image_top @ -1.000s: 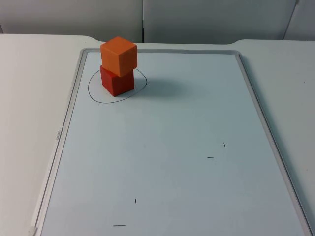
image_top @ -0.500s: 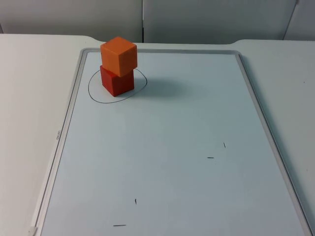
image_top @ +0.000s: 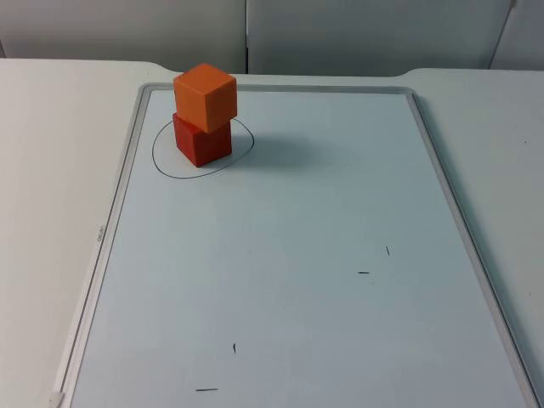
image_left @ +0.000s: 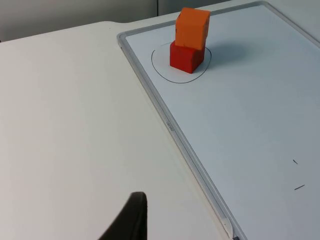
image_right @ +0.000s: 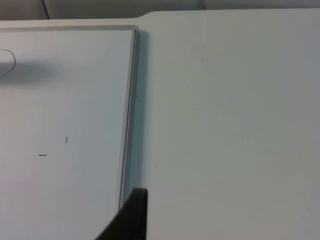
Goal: Pick up one cube with the left hand and another cube with the right hand. First place the cube in the right hand at the target position, then stack the cube in the left hand on top.
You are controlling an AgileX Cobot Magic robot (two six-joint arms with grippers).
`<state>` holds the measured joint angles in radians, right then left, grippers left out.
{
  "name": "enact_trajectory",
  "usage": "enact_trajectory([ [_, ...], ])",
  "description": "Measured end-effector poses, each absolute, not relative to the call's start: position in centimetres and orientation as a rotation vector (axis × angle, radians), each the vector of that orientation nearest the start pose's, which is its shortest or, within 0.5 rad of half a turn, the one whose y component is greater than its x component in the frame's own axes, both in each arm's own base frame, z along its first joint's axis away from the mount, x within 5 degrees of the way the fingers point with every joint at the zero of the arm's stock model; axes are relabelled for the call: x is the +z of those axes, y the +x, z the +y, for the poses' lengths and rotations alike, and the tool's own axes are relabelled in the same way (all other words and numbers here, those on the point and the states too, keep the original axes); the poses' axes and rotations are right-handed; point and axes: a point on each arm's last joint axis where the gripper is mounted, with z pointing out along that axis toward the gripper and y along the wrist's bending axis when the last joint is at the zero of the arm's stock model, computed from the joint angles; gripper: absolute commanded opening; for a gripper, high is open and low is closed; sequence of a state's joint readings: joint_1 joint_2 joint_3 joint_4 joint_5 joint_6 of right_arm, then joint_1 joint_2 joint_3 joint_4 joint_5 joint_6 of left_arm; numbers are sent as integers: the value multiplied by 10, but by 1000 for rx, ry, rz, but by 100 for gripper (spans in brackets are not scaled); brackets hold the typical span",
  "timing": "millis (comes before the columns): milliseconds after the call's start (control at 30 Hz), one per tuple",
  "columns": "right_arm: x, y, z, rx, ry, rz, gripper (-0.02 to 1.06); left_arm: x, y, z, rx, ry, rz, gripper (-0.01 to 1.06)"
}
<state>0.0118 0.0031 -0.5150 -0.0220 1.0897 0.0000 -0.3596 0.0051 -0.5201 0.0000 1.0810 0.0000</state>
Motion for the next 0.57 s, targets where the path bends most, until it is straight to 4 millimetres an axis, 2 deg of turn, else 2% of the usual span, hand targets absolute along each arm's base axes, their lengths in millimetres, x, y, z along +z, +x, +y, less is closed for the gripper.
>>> enact_trajectory([
  [167,279,-7,-2,-19,-11,2061,105,281,-7,2,-199,327,2029,105],
  [300,279,-7,-2,-19,-11,2061,105,281,-7,1,-117,192,2043,105],
  [567,279,-7,-2,-19,-11,2061,105,281,-7,0,-21,34,2049,105],
])
